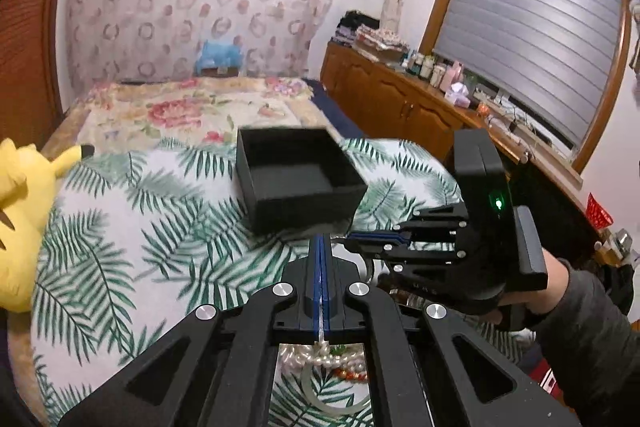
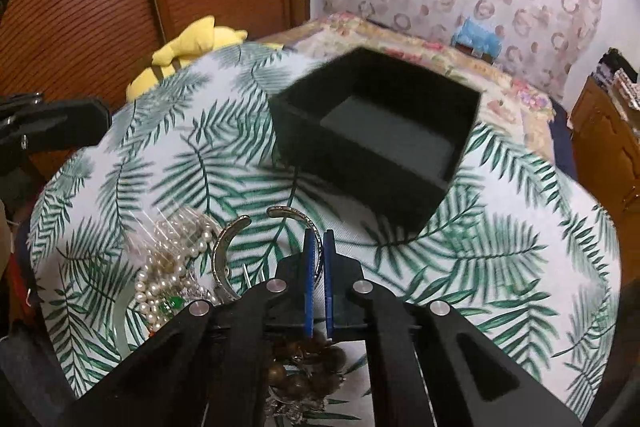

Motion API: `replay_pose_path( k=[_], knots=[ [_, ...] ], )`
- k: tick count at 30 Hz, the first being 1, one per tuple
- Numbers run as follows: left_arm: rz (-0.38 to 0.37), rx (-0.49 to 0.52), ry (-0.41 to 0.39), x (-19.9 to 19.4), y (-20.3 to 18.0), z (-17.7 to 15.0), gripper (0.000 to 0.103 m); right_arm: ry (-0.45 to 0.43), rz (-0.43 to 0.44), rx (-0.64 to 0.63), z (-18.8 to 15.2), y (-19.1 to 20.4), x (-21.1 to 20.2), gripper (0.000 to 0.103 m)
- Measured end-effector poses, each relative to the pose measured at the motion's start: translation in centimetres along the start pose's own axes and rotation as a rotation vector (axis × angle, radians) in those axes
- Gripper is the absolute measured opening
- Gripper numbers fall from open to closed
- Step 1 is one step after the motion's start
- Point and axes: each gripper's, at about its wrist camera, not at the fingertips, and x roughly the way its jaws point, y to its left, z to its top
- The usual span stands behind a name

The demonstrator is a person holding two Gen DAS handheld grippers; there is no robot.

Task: Organize jewelry

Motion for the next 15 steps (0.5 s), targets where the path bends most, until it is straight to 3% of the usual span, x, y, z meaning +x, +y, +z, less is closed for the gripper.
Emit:
replay_pose_path(
  k=[6,11,15],
  knots=[
    [0.043,0.021,0.018,0.6,0.4,0.1,0.000,-0.033,-0.019,0.015,0.2,-1.2,-1.6,0.005],
    [0.089,0.013,0.126,3.3,2.1,-2.2,0.000,-0.047,-0.029,0.030,0.1,-2.0,-2.4,0.005],
    [0.126,0.017,0.185,5.4,3.1,-3.5,0.018,-0.046,-0.034,0.031,-0.1,-2.0,-2.4,0.005]
  ],
)
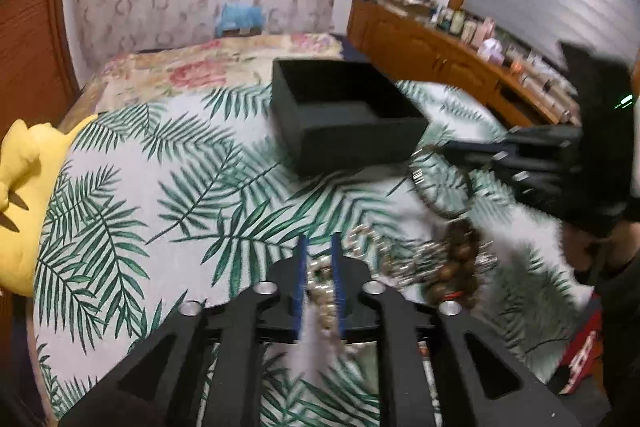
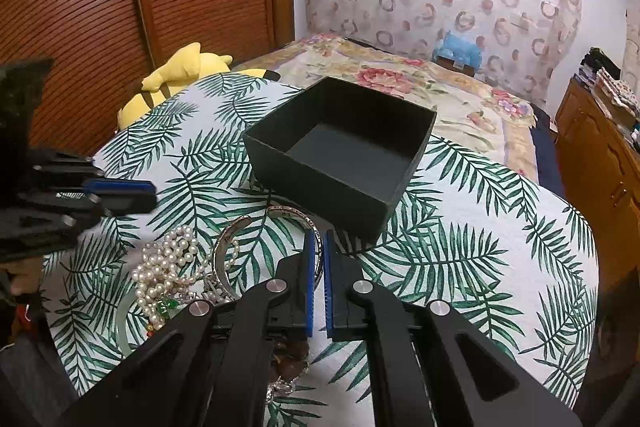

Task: Organize jewelry

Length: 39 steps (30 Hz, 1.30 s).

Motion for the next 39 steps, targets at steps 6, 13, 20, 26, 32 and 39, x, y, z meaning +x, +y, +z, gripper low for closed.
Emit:
replay_pose_path(
  k=[6,13,20,26,32,39],
  knots=[
    [0.015,0.007,0.085,2.5,0.6,-1.1,0.022,-0.001,0.002,-0.009,-0.2,0.2,0.1,0.005],
    [0.033,-0.005,0.080,2.5,1.9,-1.3,0.021,0.000,0.003,-0.011,-0.3,0.6,0.2,0.005],
    [0.095,0.121,0.089,2.8,0.0,-1.2,0.021,0.007,0.003,-0.008,-0.6,0.8,0.5,0.005],
    [0.044,0.092,0.038,2.0,-0.1,-0.7,0.006,0.004,0.002,-0.004,-0.7,0.7,0.4,0.005],
    [-0.025,0.062,-0.107,-3.1,-1.2,1.7,0.006,-0.018,0.002,0.009,-0.7,-0.1,-0.4,0.005],
    [-0.078,0.096,-0.235,-8.5,-3.5,4.8,0.006,-0.048,-0.007,0.019,0.0,-0.8,-1.6,0.005]
  ],
)
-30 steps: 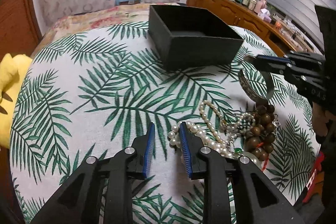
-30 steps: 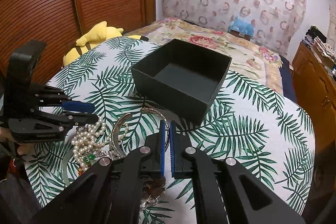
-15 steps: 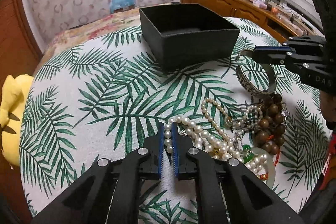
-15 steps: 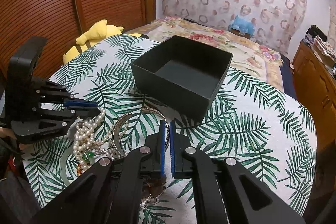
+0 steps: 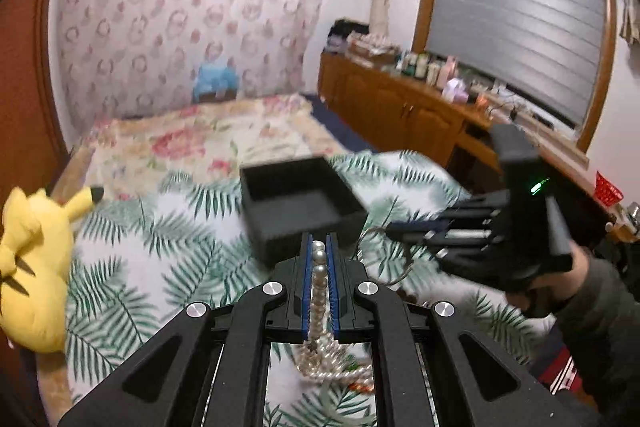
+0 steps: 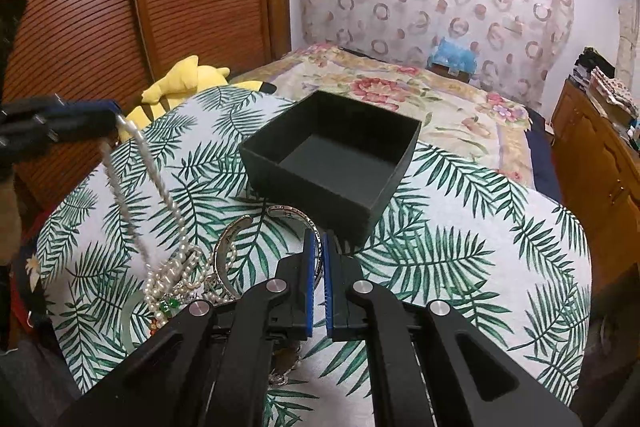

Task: Organize jewelry
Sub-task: 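Carry the held jewelry into the black box and open both tools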

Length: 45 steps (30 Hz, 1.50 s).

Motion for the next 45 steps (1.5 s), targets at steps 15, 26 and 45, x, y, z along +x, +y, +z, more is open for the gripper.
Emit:
replay_pose_path(
  k=[15,26,45],
  knots=[
    [0.006,0.051,-0.099,-1.5,-1.3,5.9,0.006,-0.047,-0.048,0.012,3.6,-2.3,-1.4,0.005],
    [0.046,0.041,-0.163,-1.8,-0.4,10.9,0.006,-0.071,-0.085,0.032,6.8,-4.0,0.3,0.005],
    [0.136,0.019,-0.083,5.0,1.9,13.7,0.006,-0.014,-0.035,0.055,5.9,-4.1,5.3,0.011]
  ],
)
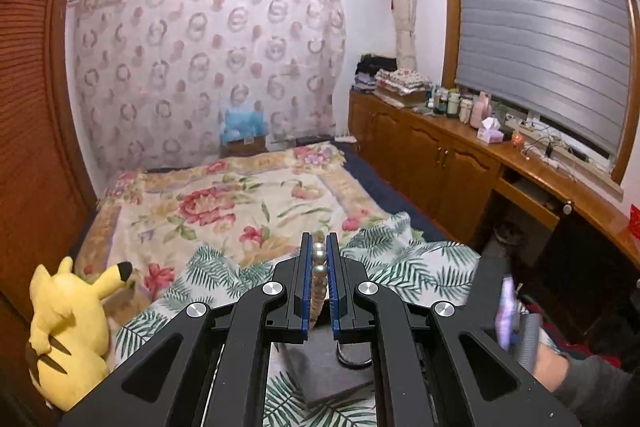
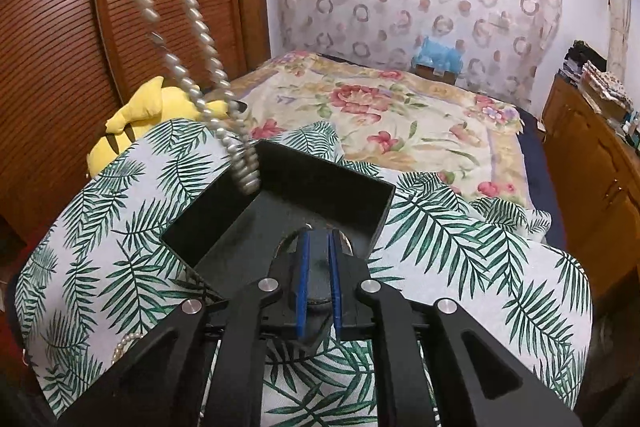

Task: Organize jewelry
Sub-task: 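Carry the held jewelry into the black box and open both tools, then grasp the brown bead bracelet with the right tool from the pile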

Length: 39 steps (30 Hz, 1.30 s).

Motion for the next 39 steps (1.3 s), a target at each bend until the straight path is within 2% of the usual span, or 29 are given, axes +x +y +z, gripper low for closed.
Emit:
replay_pose_path(
  k=[10,17,19,24,27,30,33,35,37,39],
  knots=[
    [0.006,-0.019,0.089,4.0,0.4,-3.3,0.006,-0.053,0.006,0.030,-3.5,-1.1,-3.9,0.011],
    [-0.010,0.005,0.105,2.9,-0.2,-6.7,0.008,-0.062,0.019,0.026,-6.6,0.3,-5.6,0.011],
    [-0.027,-0.002,0.111,2.1,-0.3,-8.3,0.017,-0.063,0.035,0.026,-7.5,1.1,-6.2,0.011],
    [-0.039,-0.006,0.111,-0.7,-0.6,-11.7,0.020,-0.075,0.040,0.022,-9.5,2.8,-7.6,0.011],
    [-0.044,-0.010,0.109,-2.4,-0.7,-13.7,0.039,-0.079,0.022,0.029,-10.7,3.4,-8.5,0.011],
    [-0.044,-0.012,0.116,-3.8,-1.0,-16.0,0.042,-0.086,0.015,0.045,-12.0,4.0,-9.5,0.011],
    [-0.049,-0.031,0.132,-4.6,-1.3,-18.3,0.053,-0.089,0.033,0.090,-13.5,4.2,-10.2,0.011],
    [-0.051,-0.037,0.143,-4.9,-1.5,-19.3,0.055,-0.085,0.021,0.093,-14.2,4.5,-10.4,0.011],
    [-0.041,-0.029,0.152,-5.2,-2.0,-20.4,0.067,-0.082,0.013,0.092,-14.7,4.7,-10.6,0.011],
    [-0.037,-0.015,0.158,-5.4,-2.5,-21.1,0.071,-0.084,0.019,0.108,-15.0,4.7,-10.8,0.011]
  ],
)
